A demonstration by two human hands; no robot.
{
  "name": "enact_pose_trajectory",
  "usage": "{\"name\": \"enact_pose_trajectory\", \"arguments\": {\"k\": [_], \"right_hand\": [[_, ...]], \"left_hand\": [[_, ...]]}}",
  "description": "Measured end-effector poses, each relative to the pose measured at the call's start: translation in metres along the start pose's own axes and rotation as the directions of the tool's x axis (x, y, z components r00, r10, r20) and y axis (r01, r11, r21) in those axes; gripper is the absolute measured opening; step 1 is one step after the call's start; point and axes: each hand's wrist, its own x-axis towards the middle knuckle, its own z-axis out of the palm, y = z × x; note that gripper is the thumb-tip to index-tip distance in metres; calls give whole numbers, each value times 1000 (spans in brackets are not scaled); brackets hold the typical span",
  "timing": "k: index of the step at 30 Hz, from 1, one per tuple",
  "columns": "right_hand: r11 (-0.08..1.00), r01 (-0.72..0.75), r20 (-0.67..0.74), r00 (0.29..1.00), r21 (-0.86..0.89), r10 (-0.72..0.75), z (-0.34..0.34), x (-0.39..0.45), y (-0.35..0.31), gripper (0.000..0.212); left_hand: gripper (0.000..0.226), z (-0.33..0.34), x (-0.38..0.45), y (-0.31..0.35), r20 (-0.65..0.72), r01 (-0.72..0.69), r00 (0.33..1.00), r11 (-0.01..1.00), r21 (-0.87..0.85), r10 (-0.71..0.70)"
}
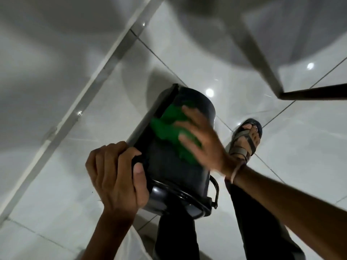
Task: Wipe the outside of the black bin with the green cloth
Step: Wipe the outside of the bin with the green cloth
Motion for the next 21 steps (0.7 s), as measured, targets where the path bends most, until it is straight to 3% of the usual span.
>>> {"name": "enact_pose_trajectory", "arguments": {"k": [2, 4, 6, 7, 9, 11, 12, 14, 16, 18, 20, 21], "right_hand": [[931, -355, -121, 924, 79, 363, -6, 37, 28, 39], [882, -461, -105, 876, 98, 470, -13, 65, 40, 39], [944, -326, -3, 945, 45, 326, -10, 67, 23, 37], [984, -179, 61, 982, 21, 178, -7, 59, 5, 37], [994, 100, 184, 977, 49, -107, -4, 36, -21, 39], [972, 227, 223, 946, 57, -234, -3, 27, -18, 37], [985, 172, 191, 966, 35, -175, -4, 31, -8, 36], [989, -150, 42, 988, 3, 150, -9, 53, 15, 35], [916, -401, -48, 915, 6, 401, -16, 76, 26, 37], [929, -366, 16, 930, -60, 368, -16, 87, 17, 36], [994, -103, 162, 981, -30, 107, -11, 79, -10, 38], [999, 24, 235, 972, 27, -29, -9, 68, -24, 39]], "left_hand": [[34, 0, 1, 5, -11, 0, 1000, 1000, 7, 0], [31, 3, 8, 15, -13, 21, 1000, 1000, 10, -21], [28, 7, 18, 22, -25, 54, 998, 999, 5, -54], [29, 8, 21, 24, -36, 58, 998, 998, 8, -57], [39, 10, 22, 23, -39, 52, 998, 999, 10, -51], [47, 8, 18, 21, -30, 37, 999, 999, 17, -36], [48, 6, 16, 20, -25, 25, 999, 999, 23, -24], [49, 7, 16, 20, -9, 23, 1000, 999, 30, -23], [43, 7, 18, 24, -9, 53, 999, 998, 30, -53], [38, 8, 25, 29, -35, 90, 995, 996, 13, -89], [37, 8, 31, 28, -44, 109, 993, 994, 8, -109], [37, 7, 33, 26, -47, 102, 994, 995, 7, -102]]}}
